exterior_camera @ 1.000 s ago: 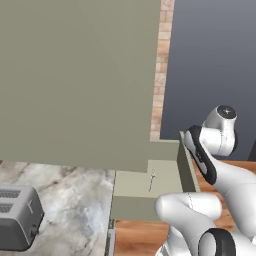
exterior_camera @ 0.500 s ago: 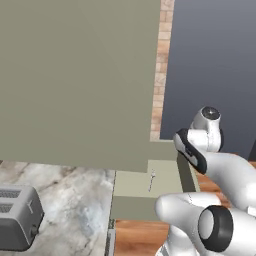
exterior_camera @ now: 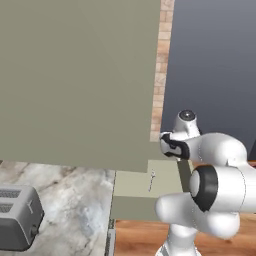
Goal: Organize the utensils by type. Pick up the wooden spoons from the counter and place them in the open cabinet. Then pick up the metallic utensils from the counter and place them in the open drawer.
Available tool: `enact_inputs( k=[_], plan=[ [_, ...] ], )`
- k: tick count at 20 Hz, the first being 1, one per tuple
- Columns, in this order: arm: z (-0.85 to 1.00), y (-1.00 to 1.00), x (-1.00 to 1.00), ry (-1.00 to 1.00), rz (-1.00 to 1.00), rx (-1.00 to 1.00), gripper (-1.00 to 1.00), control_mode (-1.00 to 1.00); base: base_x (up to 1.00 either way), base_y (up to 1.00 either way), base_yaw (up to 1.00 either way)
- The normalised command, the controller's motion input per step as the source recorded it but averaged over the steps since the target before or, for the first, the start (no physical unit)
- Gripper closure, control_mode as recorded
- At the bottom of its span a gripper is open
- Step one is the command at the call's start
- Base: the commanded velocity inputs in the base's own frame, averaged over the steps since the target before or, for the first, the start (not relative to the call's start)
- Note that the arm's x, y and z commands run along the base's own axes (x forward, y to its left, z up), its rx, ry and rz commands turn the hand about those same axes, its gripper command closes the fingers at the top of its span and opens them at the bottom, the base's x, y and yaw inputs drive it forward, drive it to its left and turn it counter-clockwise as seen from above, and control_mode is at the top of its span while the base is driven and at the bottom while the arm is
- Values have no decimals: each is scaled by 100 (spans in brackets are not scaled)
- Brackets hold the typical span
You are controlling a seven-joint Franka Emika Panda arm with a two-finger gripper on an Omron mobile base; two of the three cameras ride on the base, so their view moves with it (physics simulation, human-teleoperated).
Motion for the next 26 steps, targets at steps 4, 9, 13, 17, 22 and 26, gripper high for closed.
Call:
enact_inputs(
  k=[4,9,13,17,22,26],
  plan=[
    [-40,3,40,6,-8,18,100,-100,0,0,0],
    [-45,8,30,1,-6,8,100,-100,0,0,0],
    [-50,8,30,0,-6,3,100,-100,0,0,0],
    [-54,18,25,0,-8,0,100,-100,0,0,0],
    [-45,8,22,0,-8,0,100,-100,0,0,0],
    [-40,0,10,1,-4,0,100,-100,0,0,0]
  ],
)
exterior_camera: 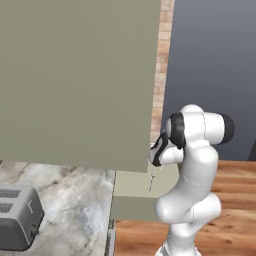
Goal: Organize the utensils by type. Pick up the wooden spoons from the counter and place them in the open cabinet. Then pick up the metallic utensils from the counter and place them in the open drawer.
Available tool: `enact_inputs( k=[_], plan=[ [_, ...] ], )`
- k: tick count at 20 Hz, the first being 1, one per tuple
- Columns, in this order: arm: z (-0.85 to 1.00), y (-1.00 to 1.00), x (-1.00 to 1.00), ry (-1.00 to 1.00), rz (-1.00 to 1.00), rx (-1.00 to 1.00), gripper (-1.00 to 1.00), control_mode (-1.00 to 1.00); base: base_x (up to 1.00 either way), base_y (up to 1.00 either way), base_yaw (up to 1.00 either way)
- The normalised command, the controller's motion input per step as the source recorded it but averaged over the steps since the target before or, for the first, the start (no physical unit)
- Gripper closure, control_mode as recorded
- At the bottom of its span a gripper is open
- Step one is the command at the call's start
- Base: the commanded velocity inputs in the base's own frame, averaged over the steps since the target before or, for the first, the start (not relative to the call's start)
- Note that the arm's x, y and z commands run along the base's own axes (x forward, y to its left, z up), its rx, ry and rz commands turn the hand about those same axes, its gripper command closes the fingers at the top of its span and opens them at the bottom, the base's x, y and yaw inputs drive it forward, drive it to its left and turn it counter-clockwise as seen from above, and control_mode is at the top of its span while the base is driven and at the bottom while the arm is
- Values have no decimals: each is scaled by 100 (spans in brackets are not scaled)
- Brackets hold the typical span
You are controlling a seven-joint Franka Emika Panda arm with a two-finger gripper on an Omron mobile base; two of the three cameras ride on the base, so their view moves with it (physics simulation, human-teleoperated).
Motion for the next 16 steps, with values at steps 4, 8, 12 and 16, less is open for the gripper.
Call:
enact_inputs(
  k=[4,8,12,16],
  plan=[
    [-39,0,1,1,0,0,100,-100,0,0,0],
    [-38,0,0,0,0,-1,100,-100,0,0,0],
    [-36,-1,0,0,0,-1,100,-100,0,0,0],
    [-29,-3,1,3,0,-1,100,-100,0,0,0]
  ],
)
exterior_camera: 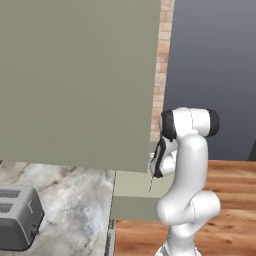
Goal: Organize the utensils by type. Pick up the wooden spoons from the counter and place them in the open cabinet. Then pick up the metallic utensils from the counter and place them in the open drawer.
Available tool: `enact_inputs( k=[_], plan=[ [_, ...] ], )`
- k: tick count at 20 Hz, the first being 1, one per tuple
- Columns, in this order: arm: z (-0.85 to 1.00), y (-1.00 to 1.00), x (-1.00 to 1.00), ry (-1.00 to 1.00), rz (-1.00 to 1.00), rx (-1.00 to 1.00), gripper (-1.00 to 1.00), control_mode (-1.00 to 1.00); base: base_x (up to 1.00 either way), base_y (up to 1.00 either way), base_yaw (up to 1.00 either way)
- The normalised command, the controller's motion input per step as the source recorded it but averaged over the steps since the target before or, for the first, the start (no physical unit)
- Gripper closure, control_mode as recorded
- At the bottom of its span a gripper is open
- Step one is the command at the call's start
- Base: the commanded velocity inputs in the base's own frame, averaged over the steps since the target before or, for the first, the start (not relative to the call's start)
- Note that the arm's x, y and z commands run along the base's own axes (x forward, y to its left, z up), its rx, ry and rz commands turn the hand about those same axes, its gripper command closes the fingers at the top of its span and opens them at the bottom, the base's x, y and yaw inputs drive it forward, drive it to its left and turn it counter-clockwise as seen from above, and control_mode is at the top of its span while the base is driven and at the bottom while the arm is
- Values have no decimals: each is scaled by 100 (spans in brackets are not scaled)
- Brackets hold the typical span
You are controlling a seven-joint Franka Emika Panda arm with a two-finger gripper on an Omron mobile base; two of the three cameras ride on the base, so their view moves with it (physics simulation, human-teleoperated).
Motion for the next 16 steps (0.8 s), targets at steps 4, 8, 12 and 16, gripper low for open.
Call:
enact_inputs(
  k=[4,8,12,16],
  plan=[
    [-27,0,2,6,0,-2,100,-100,0,0,0],
    [-23,0,8,2,0,-2,100,-100,0,0,0],
    [-14,-1,19,1,0,0,100,-100,0,0,0],
    [-19,-5,8,2,0,0,100,-100,0,0,0]
  ],
)
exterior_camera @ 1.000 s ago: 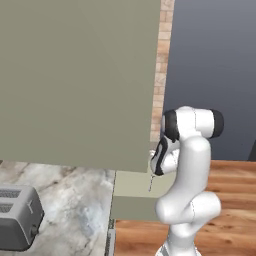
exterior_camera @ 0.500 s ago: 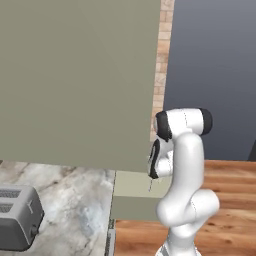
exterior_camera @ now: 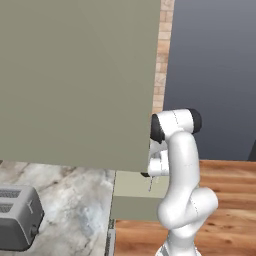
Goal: Organize the utensils by type. Pick up the wooden spoons from the counter and place them in the open cabinet. Then pick up the metallic utensils from the counter and place them in the open drawer.
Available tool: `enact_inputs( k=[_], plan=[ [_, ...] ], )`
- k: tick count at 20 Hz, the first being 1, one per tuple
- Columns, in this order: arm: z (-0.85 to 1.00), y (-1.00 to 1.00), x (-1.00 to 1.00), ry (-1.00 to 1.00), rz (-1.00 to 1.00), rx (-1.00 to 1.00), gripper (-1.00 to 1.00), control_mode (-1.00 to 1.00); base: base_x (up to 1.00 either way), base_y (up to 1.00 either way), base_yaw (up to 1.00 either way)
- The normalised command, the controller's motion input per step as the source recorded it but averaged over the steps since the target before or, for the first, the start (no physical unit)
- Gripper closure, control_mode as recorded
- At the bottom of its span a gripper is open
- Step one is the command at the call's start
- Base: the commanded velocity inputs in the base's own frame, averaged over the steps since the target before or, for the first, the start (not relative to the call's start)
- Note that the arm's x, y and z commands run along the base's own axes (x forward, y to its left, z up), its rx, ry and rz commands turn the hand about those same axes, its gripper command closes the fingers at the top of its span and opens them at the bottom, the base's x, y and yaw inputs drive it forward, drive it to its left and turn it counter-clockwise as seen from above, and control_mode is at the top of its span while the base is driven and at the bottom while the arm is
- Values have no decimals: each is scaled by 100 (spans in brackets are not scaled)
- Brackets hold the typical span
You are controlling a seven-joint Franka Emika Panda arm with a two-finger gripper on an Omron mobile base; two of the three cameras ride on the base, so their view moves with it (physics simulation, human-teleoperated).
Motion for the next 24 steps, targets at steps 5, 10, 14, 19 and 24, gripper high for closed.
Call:
enact_inputs(
  k=[5,10,14,19,24],
  plan=[
    [-24,-15,0,2,0,0,100,-100,0,0,0],
    [-20,-17,0,2,0,0,100,-100,0,0,0],
    [-22,-15,0,0,0,0,100,-100,0,0,0],
    [-22,-16,0,0,0,0,100,-100,0,0,0],
    [-22,-18,0,0,0,0,100,-100,0,0,0]
  ],
)
